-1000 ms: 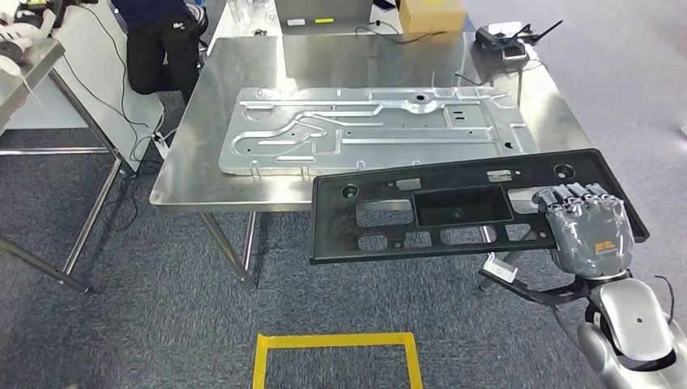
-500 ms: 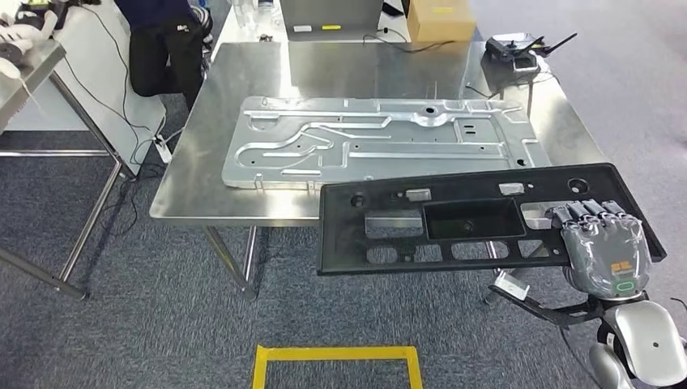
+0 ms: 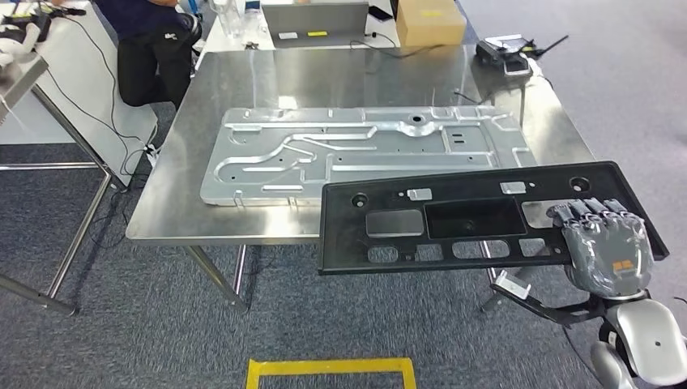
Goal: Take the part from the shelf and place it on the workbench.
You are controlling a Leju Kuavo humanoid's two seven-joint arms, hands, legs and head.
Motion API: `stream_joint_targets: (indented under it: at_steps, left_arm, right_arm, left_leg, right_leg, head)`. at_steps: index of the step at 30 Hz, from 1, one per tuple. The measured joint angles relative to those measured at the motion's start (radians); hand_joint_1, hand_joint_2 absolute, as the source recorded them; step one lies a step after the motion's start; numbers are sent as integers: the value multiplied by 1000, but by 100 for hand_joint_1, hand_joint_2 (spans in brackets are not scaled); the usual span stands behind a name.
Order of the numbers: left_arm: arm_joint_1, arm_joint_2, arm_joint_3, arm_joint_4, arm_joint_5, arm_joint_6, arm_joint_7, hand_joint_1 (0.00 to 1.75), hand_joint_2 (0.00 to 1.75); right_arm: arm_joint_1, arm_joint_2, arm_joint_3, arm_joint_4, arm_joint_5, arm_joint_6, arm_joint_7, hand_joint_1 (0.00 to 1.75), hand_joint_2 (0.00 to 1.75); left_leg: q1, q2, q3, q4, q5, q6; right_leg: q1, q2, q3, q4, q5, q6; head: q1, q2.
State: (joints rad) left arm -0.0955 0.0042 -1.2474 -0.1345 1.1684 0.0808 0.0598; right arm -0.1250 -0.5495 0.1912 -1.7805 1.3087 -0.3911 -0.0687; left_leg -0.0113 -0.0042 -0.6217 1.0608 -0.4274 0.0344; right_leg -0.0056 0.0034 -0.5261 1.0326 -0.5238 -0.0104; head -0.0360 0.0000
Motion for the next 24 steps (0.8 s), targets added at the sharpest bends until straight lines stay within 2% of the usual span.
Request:
stream_joint_targets:
  at_steps: [2, 4, 5, 6, 7, 8, 9, 10, 11, 13, 14, 15, 16, 19, 20, 21, 22, 24]
  left_arm:
    - [-3, 1, 0, 1, 3, -1, 0, 0, 175]
    - [-3, 1, 0, 1, 5, -1, -1, 0, 175]
    - [-2, 1, 0, 1, 6, -1, -1, 0, 175]
    - [-1, 1, 0, 1, 7, -1, -1, 0, 175]
    - [-1, 1, 0, 1, 8, -1, -1, 0, 175]
    - [-1, 1, 0, 1, 10, -1, -1, 0, 175]
    - [-1, 1, 0, 1, 11, -1, -2, 0, 175]
    - [-1, 1, 0, 1, 12, -1, -2, 0, 175]
    - [0, 1, 0, 1, 13, -1, -2, 0, 175]
    - [1, 0, 0, 1, 14, -1, -2, 0, 175]
    - [0, 1, 0, 1, 14, 0, -2, 0, 175]
    - [-1, 2, -1, 1, 15, 0, -2, 0, 175]
    - [-2, 2, -1, 1, 16, 1, -3, 0, 175]
    - [-6, 3, -5, 1, 16, 2, -3, 0, 175]
    - [-7, 3, -6, 1, 17, 2, -4, 0, 175]
    - [-8, 2, -8, 1, 17, 2, -4, 0, 175]
    - [-8, 2, -9, 1, 18, 2, -4, 0, 175]
    - [-8, 2, -11, 1, 19, 2, -4, 0, 175]
  right_arm:
    - [-5, 3, 0, 0, 0, 3, -3, 175, 175]
    - [-7, 5, 0, 0, 1, 3, -5, 175, 175]
    - [-9, 5, 0, 0, 1, 3, -5, 175, 175]
    - [-11, 5, -1, 0, 1, 3, -5, 175, 175]
    - [-12, 5, -1, 0, 0, 3, -4, 175, 175]
    - [-12, 5, -1, 1, 0, 3, -4, 175, 175]
    - [-11, 6, -1, 2, 0, 3, -3, 175, 175]
    - [-10, 6, -1, 3, 0, 3, -4, 175, 175]
    - [-10, 6, -1, 4, 0, 3, -4, 175, 175]
    - [-12, 7, -1, 7, 0, 4, -5, 175, 175]
    - [-14, 8, -1, 10, -1, 4, -5, 175, 175]
    - [-18, 10, -1, 12, -1, 4, -5, 175, 175]
    - [-20, 12, -1, 14, -2, 5, -5, 175, 175]
    - [-21, 15, -1, 19, -3, 6, -5, 175, 175]
    - [-22, 15, -1, 21, -4, 6, -5, 175, 175]
    - [-23, 15, -1, 22, -4, 6, -5, 175, 175]
    - [-25, 15, -1, 23, -5, 6, -5, 175, 175]
    - [-28, 17, -1, 29, -6, 6, -5, 175, 175]
  left_leg:
    - [-6, 0, 11, -26, -8, 8]
    - [0, 0, 29, -52, -7, 12]
    - [4, 0, 41, -66, -6, 14]
    - [9, 1, 54, -78, -6, 17]
    - [9, 1, 62, -83, -9, 19]
    - [10, 1, 68, -83, -15, 20]
    - [10, 0, 74, -82, -22, 20]
    - [11, -1, 81, -79, -30, 18]
    - [13, -2, 89, -75, -40, 15]
    - [18, -4, 106, -63, -65, 4]
    - [18, -5, 111, -54, -78, -4]
    - [17, -5, 112, -48, -88, -11]
    - [16, -6, 111, -45, -95, -16]
    - [16, -3, 116, -45, -106, -28]
    - [17, -2, 111, -28, -116, -33]
    - [18, -1, 94, 9, -133, -38]
    - [19, 0, 63, 67, -155, -41]
    - [19, 0, -27, 206, -196, -44]
  right_leg:
    - [-3, 0, 2, -6, -4, 10]
    - [-3, -2, 9, -9, -9, 20]
    - [-2, -3, 4, 7, -19, 24]
    - [-3, -3, -15, 46, -36, 28]
    - [-5, -2, -48, 104, -57, 31]
    - [-9, -2, -91, 169, -78, 36]
    - [-13, -2, -132, 223, -86, 41]
    - [-18, -3, -160, 247, -76, 46]
    - [-23, -3, -170, 234, -43, 51]
    - [-30, -4, -144, 128, 50, 60]
    - [-29, -4, -125, 75, 78, 62]
    - [-29, -3, -111, 43, 87, 57]
    - [-27, -2, -106, 31, 80, 51]
    - [-25, 1, -100, 23, 65, 26]
    - [-25, 1, -94, 20, 61, 19]
    - [-27, 0, -87, 17, 58, 12]
    - [-26, -1, -80, 15, 54, 7]
    - [-23, -2, -69, 14, 44, 1]
  head:
    - [0, 0]
    - [1, 0]
    - [2, 0]
    - [3, 0]
    - [4, 0]
    - [4, 0]
    - [4, 0]
    - [4, 0]
    - [4, 0]
    - [4, 0]
    - [5, 0]
    - [6, 0]
    - [7, 0]
    - [6, 0]
    - [6, 0]
    - [6, 0]
    - [5, 0]
    - [4, 0]
